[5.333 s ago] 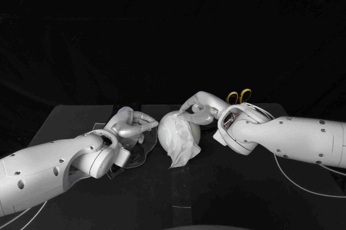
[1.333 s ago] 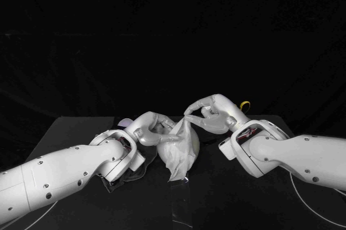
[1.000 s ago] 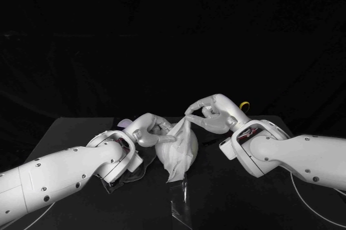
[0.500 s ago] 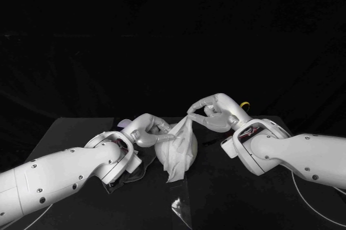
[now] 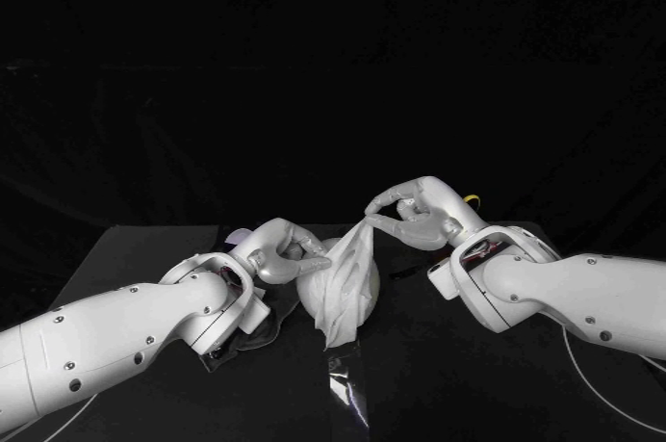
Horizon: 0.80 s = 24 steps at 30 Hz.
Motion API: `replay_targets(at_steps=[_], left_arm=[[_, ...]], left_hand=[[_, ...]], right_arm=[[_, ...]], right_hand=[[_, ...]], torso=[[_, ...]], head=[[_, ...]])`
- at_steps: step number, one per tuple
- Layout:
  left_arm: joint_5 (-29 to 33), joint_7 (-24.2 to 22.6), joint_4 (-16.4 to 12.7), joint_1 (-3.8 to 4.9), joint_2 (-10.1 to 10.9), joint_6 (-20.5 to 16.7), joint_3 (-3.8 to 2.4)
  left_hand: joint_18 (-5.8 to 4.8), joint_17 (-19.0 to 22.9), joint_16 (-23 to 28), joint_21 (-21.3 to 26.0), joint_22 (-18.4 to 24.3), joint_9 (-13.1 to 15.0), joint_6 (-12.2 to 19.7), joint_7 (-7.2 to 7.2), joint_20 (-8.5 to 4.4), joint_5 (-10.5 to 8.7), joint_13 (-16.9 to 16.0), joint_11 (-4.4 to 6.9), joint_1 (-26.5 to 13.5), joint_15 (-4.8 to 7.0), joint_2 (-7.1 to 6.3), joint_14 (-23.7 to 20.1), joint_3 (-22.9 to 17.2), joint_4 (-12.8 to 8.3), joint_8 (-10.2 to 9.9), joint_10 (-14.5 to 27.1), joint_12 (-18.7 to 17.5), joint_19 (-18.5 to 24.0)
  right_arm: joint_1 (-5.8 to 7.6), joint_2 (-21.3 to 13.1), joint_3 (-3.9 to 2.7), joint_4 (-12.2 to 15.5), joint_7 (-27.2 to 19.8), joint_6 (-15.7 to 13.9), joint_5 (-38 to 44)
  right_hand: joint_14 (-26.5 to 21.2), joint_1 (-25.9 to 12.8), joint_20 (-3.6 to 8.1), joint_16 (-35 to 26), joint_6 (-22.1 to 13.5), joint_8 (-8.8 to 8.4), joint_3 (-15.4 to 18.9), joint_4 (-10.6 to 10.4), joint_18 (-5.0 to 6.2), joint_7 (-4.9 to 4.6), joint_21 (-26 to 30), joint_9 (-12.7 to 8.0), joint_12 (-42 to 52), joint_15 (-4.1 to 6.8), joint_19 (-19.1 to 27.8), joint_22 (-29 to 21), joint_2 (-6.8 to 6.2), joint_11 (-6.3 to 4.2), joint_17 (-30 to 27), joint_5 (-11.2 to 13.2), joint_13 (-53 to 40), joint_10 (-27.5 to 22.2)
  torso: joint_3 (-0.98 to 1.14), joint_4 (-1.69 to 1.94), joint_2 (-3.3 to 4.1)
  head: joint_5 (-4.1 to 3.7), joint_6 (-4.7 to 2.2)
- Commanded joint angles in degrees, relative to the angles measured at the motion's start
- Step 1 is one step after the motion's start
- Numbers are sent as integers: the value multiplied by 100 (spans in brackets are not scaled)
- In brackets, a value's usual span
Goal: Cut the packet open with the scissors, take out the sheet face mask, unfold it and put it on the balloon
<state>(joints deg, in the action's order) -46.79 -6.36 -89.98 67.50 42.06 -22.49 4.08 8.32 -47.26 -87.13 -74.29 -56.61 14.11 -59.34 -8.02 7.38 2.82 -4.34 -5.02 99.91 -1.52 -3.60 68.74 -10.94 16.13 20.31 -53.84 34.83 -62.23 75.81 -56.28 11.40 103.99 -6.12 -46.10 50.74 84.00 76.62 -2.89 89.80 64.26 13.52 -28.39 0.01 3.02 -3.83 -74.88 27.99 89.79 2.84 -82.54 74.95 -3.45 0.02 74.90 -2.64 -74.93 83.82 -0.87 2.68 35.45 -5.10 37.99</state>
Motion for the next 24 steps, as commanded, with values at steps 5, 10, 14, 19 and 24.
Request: replay_targets(at_steps=[5,10,14,19,24], left_arm=[[111,-40,-44,0,-13,253,3],[142,-46,-50,0,-22,322,3],[274,-78,-43,0,-26,275,3],[528,-144,-26,0,5,169,3],[740,-218,-42,0,49,141,1]], left_hand=[[-126,-624,-48,-142,-270,46,-61,35,-118,19,83,83,-147,114,-328,673,-798,-27,-119,-623,-421,-287],[-153,-866,18,-170,-359,128,-166,46,-167,0,57,133,-472,150,-565,950,-1459,-156,-157,-1050,-963,-446],[-171,-897,66,-191,-424,271,-255,86,-213,-1,19,184,-832,196,-654,1033,-1987,-425,-134,-1386,-1297,-555],[-174,-881,78,-170,-414,388,-319,139,-238,-20,0,229,-1163,230,-748,1038,-1910,-474,-42,-1510,-1371,-570],[-171,-870,83,-144,-386,440,-263,147,-261,-19,-3,244,-1212,249,-667,1035,-1896,-526,-21,-1567,-1395,-562]], right_arm=[[6,-29,-36,-13,-107,-100,-49],[10,-46,-49,-19,-110,-91,-94],[15,-63,-53,-22,-101,-72,-105],[22,-115,-55,-24,-97,-70,-105],[30,-163,-56,-26,-102,-73,-105]], right_hand=[[600,32,1,20,52,21,-36,-7,9,-4,-37,120,21,59,-58,1092,34,-42,1510,-14,-1507,618],[600,31,2,20,51,22,-41,-3,8,-4,-43,122,21,59,-61,1093,32,-42,1510,-14,-1507,618],[600,31,2,20,51,22,-41,-3,8,-4,-43,122,21,59,-61,1093,32,-42,1510,-14,-1507,618],[600,31,2,20,51,22,-41,-3,8,-4,-43,122,21,59,-61,1093,32,-42,1510,-14,-1507,618],[600,28,3,20,49,26,-51,4,8,-4,-45,126,21,59,-62,1094,28,-42,1510,-14,-1507,618]], torso=[[5,2,-4],[-1,-3,1],[-1,-1,1],[-1,1,-2],[-3,2,-1]], head=[[-1,-4],[1,-4],[-6,-4],[-14,-8],[-22,-8]])
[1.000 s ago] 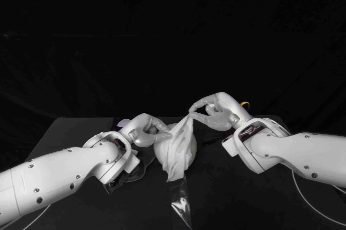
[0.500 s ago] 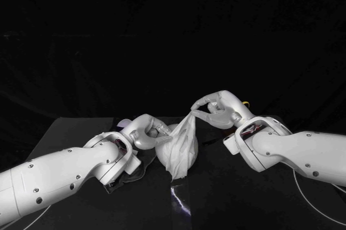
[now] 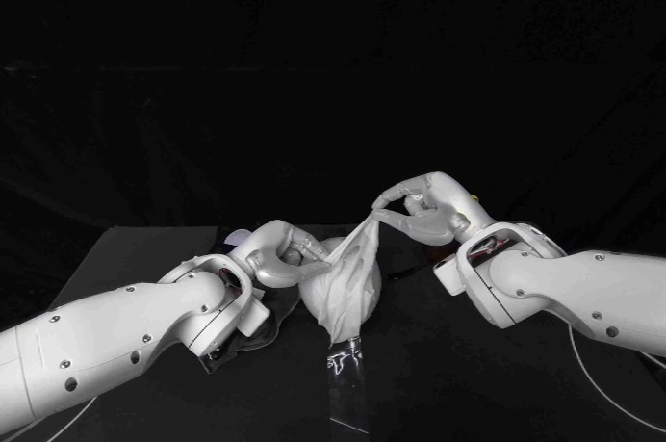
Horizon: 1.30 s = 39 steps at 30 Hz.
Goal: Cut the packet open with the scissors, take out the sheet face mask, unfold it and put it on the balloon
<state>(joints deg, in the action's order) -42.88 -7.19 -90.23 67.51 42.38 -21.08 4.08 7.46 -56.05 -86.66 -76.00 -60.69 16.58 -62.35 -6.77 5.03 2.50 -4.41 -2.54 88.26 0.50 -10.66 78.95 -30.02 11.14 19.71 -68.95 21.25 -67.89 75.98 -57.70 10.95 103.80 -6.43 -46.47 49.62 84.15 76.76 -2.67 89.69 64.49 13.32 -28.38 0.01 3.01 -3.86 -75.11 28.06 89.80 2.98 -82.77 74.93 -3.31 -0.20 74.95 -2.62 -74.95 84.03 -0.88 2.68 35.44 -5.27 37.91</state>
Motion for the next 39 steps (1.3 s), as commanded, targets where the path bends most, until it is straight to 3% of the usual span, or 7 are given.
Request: replay_targets(at_steps=[1,5,9,16,24,33,39], left_arm=[[398,-152,-25,-1,30,-2,-1],[565,-202,-54,32,79,7,-52],[678,-227,-60,148,127,54,-87],[838,-204,-50,511,209,246,-111],[954,-86,2,828,185,519,-116],[969,127,257,1226,94,803,-117],[942,243,384,1344,58,918,-116]], left_hand=[[-86,12,37,26,17,203,47,22,-29,12,3,-3,-52,48,51,13,12,-37,44,-62,-42,-2],[-74,44,46,70,88,258,86,28,-39,12,-3,3,-84,54,101,-3,18,-83,76,-95,-58,44],[-67,85,54,97,128,303,119,36,-44,12,-10,8,-110,57,135,-23,20,-113,103,-113,-67,71],[-51,150,70,161,218,418,194,47,-52,12,-26,16,-175,63,182,-67,33,-183,175,-129,-91,138],[-28,249,88,240,339,531,263,47,-56,12,-45,17,-227,65,214,-123,30,-256,244,-131,-113,231],[-9,387,117,321,451,638,339,40,-50,12,-68,7,-283,55,246,-209,22,-309,304,-115,-125,328],[-10,375,117,322,446,657,343,39,-49,12,-74,9,-286,56,239,-209,22,-326,317,-117,-125,325]], right_arm=[[15,-29,-11,-7,-72,-37,7],[20,-55,-12,-3,-85,-41,7],[27,-73,-13,-8,-102,-45,1],[97,-64,-23,-43,-159,-25,-111],[294,-22,-32,-146,-206,4,-239],[451,39,-52,-334,-261,14,-414],[516,74,-70,-414,-290,33,-447]], right_hand=[[585,14,-20,31,27,45,-52,4,9,-1,-22,119,20,45,-40,1095,14,-21,1505,-16,-1505,597],[585,14,-20,31,27,45,-52,4,9,-1,-22,119,20,45,-40,1095,14,-21,1505,-16,-1505,597],[585,14,-20,31,27,45,-52,4,9,-1,-22,119,20,45,-40,1095,14,-21,1505,-16,-1505,597],[585,11,-19,31,26,48,-59,9,7,-1,-33,122,20,45,-45,1098,10,-20,1505,-16,-1505,597],[585,11,-19,31,26,48,-59,9,7,-1,-33,122,20,45,-45,1098,10,-20,1505,-16,-1505,597],[585,8,-19,31,24,50,-63,12,6,-2,-40,124,20,45,-48,1100,6,-20,1505,-16,-1505,597],[585,6,-18,31,23,52,-69,16,4,-2,-46,127,20,44,-51,1102,3,-20,1505,-16,-1505,597]], torso=[[-1,2,0],[1,0,-3],[4,-1,0],[10,2,-11],[-4,2,2],[6,4,-5],[5,0,-4]], head=[[-11,-18],[-10,-36],[-1,-72],[12,-125],[-17,-231],[-1,-316],[-19,-351]])
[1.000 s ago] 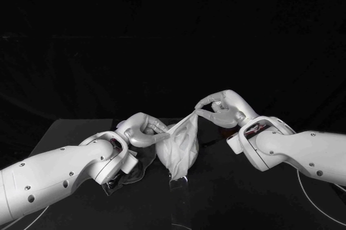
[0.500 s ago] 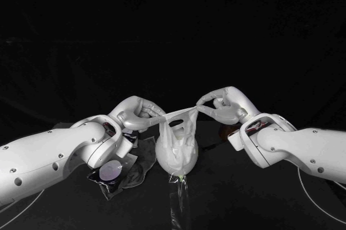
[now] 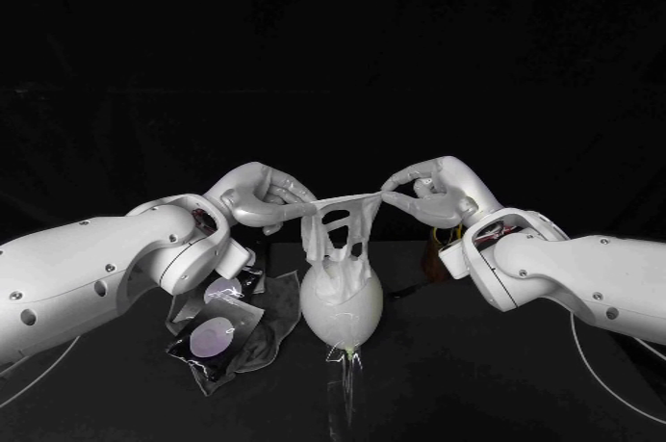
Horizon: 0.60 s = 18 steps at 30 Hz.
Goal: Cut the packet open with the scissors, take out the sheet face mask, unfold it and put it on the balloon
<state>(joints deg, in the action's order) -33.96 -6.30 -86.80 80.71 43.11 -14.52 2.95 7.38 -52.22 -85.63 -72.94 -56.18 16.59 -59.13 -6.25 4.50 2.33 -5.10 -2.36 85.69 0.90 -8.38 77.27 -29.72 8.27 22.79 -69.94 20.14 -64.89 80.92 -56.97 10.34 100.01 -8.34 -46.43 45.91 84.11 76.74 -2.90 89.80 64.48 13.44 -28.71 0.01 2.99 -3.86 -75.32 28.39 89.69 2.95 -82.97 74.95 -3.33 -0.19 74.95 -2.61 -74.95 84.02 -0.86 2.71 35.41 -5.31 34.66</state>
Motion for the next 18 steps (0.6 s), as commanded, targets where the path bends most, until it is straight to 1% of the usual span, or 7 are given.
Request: replay_targets(at_steps=[1,6,10,14,18], left_arm=[[47,168,55,32,-21,273,-3],[56,201,118,57,-59,288,-3],[77,210,197,81,-102,321,-3],[93,223,261,115,-142,371,-3],[126,247,387,186,-218,450,-4]], left_hand=[[-6,-35,10,8,-23,665,23,-14,3,29,-7,-10,-30,17,10,-33,-9,-47,16,-18,-13,11],[-8,-43,9,3,-34,667,24,-15,3,29,-8,-10,-30,17,10,-30,-9,-49,17,-18,-13,3],[-13,-78,4,-9,-59,677,28,-19,3,29,-11,-11,-32,17,10,-18,-11,-57,23,-22,-11,-17],[-14,-82,3,-11,-63,681,29,-20,2,29,-13,-11,-32,17,9,-16,-12,-61,25,-24,-11,-21],[-14,-82,3,-11,-63,681,29,-20,2,29,-13,-11,-32,17,9,-16,-12,-61,25,-24,-11,-21]], right_arm=[[33,4,-11,-44,-104,34,-78],[92,7,-21,-76,-130,48,-78],[144,18,-28,-105,-149,52,-76],[168,39,-31,-126,-156,55,-76],[196,89,-39,-154,-161,58,-75]], right_hand=[[589,7,5,20,24,40,-36,17,6,-2,-24,93,31,48,-31,1100,4,-21,1505,-17,-1505,598],[589,7,5,20,24,40,-36,17,6,-2,-24,93,31,48,-31,1100,4,-21,1505,-17,-1505,598],[589,7,5,20,24,40,-36,17,6,-2,-24,93,31,48,-31,1100,4,-21,1505,-17,-1505,598],[589,5,6,20,23,43,-42,22,3,-2,-36,96,31,47,-36,1104,0,-20,1505,-17,-1505,598],[589,5,6,20,23,43,-42,22,3,-2,-36,96,31,47,-36,1104,0,-20,1505,-17,-1505,598]], torso=[[3,-4,-2],[-3,-2,3],[-1,-4,1],[-1,-6,1],[1,-1,1]], head=[[-20,-33],[-32,-76],[-36,-111],[-29,-130],[-24,-152]])
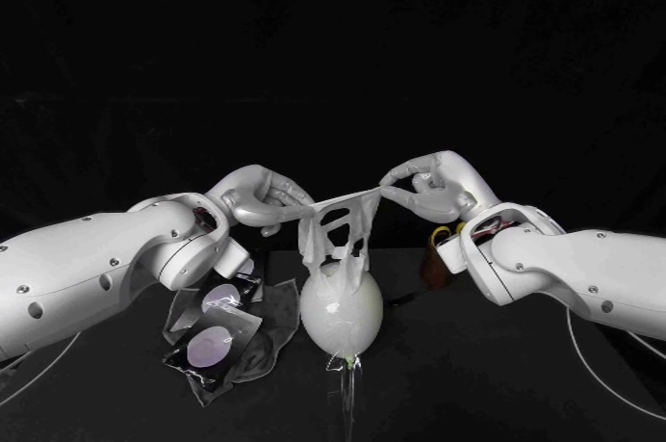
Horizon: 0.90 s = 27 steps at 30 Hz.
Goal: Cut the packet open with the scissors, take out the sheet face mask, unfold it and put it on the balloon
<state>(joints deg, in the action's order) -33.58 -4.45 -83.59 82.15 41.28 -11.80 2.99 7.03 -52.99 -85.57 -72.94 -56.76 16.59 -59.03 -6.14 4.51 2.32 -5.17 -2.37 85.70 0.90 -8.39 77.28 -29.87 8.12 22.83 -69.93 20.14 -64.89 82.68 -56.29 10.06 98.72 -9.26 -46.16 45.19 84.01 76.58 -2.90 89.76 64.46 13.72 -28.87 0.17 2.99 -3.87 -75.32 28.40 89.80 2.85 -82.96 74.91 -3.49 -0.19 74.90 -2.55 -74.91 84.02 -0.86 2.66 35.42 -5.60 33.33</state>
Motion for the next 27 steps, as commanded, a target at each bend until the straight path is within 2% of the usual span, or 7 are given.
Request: replay_targets(at_steps=[1,13,22,23,24,25,27], left_arm=[[95,65,91,58,-49,191,-8],[128,126,337,298,-168,371,-18],[74,235,601,506,-288,706,-26],[64,241,638,521,-307,736,-26],[51,244,693,539,-337,771,-27],[42,244,744,553,-364,798,-27],[6,233,861,580,-427,847,-27]], left_hand=[[18,-13,-5,-18,-18,684,20,-32,2,29,-7,-10,-34,18,10,-13,3,-48,21,-25,-10,-30],[15,-26,-7,-24,-32,689,23,-34,2,30,-9,-11,-35,18,9,-8,2,-53,24,-27,-10,-42],[18,0,-5,-17,-19,694,28,-36,2,30,-10,-12,-36,17,11,-17,0,-56,26,-26,-10,-33],[24,2,-2,-15,-12,698,102,-57,3,48,-12,-29,74,15,154,-19,-177,-105,-15,5,-33,-29],[24,2,-2,-15,-12,698,102,-57,3,48,-12,-29,74,15,154,-19,-177,-105,-15,5,-33,-29],[22,10,3,-20,-17,798,138,-105,43,47,-63,-76,9,-38,111,-28,-374,-168,-17,18,-37,-28],[22,-3,1,-22,-21,816,143,-106,49,49,-73,-77,-8,-41,104,-24,-402,-176,-16,19,-36,-30]], right_arm=[[28,34,-12,-32,-69,32,-4],[88,142,-23,-142,-71,16,-1],[138,268,-50,-312,-112,-39,-22],[147,286,-52,-339,-116,-40,-27],[158,312,-55,-377,-122,-41,-35],[165,329,-56,-403,-125,-41,-39],[188,386,-59,-494,-135,-38,-52]], right_hand=[[599,21,6,24,24,15,-26,5,3,-1,-36,96,20,57,-37,1107,16,-21,1510,-23,-1509,598],[599,21,6,24,24,15,-26,5,3,-1,-36,96,20,57,-37,1107,16,-21,1510,-23,-1509,598],[599,21,6,24,24,15,-26,5,3,-1,-36,96,20,57,-37,1107,16,-21,1510,-23,-1509,598],[599,21,6,24,24,15,-26,5,3,-1,-36,96,20,57,-37,1107,16,-21,1510,-23,-1509,598],[599,16,6,24,22,20,-40,15,2,-2,-44,102,20,56,-41,1109,9,-20,1510,-23,-1509,598],[599,16,6,24,22,20,-40,15,2,-2,-44,102,20,56,-41,1109,9,-20,1510,-23,-1509,598],[599,16,6,24,22,20,-40,15,2,-2,-44,102,20,56,-41,1109,9,-20,1510,-23,-1509,598]], torso=[[2,3,0],[-2,1,3],[-3,-1,5],[-4,-2,9],[-4,-2,10],[-4,-4,11],[-4,-4,11]], head=[[5,-22],[-1,-51],[7,-63],[6,-60],[6,-55],[11,-54],[13,-51]])
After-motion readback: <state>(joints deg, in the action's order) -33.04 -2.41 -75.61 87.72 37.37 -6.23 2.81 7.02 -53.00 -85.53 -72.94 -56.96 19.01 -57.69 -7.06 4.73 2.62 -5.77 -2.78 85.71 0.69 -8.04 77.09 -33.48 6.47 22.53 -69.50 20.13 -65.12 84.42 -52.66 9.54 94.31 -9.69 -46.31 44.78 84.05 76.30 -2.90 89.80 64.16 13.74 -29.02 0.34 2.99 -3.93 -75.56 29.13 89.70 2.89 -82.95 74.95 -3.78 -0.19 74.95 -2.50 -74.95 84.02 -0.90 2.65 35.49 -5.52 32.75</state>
